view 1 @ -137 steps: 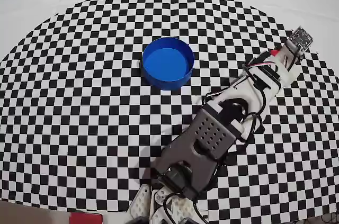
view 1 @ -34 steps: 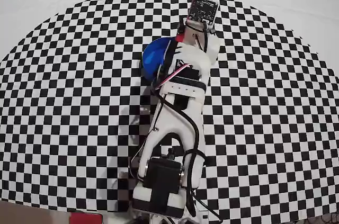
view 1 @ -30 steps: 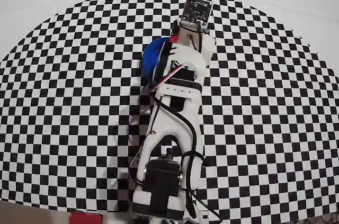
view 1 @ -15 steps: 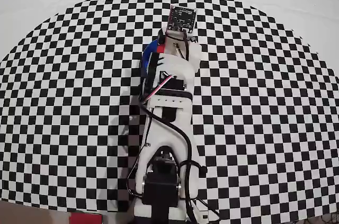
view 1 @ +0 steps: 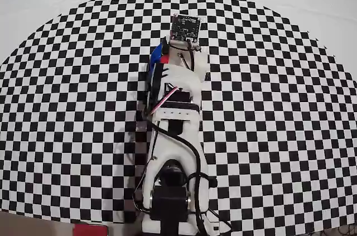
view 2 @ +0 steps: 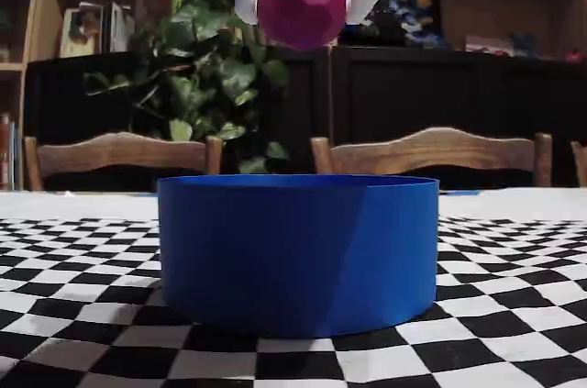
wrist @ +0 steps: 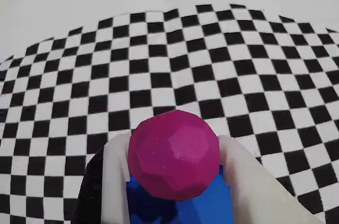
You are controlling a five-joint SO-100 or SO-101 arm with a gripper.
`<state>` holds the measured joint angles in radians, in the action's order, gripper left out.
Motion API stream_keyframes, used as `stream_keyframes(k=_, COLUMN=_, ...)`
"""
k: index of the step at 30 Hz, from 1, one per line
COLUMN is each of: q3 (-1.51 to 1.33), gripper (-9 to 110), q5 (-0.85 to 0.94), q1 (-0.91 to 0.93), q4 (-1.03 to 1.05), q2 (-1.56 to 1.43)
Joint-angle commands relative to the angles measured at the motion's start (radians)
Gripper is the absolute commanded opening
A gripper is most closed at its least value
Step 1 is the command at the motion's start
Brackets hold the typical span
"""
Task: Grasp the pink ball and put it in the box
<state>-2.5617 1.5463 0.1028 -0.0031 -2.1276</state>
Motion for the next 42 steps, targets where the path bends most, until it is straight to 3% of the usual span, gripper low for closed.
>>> stream_keyframes(k=1, q3=-0.006, gripper=0, q5=0.009, q1=0.0, q4=-0.023, q2=-0.037)
stream_keyframes(k=42, q3=-0.063, gripper=0, q5=0.011, q1=-0.011, q4=-0.032, q2=0.02)
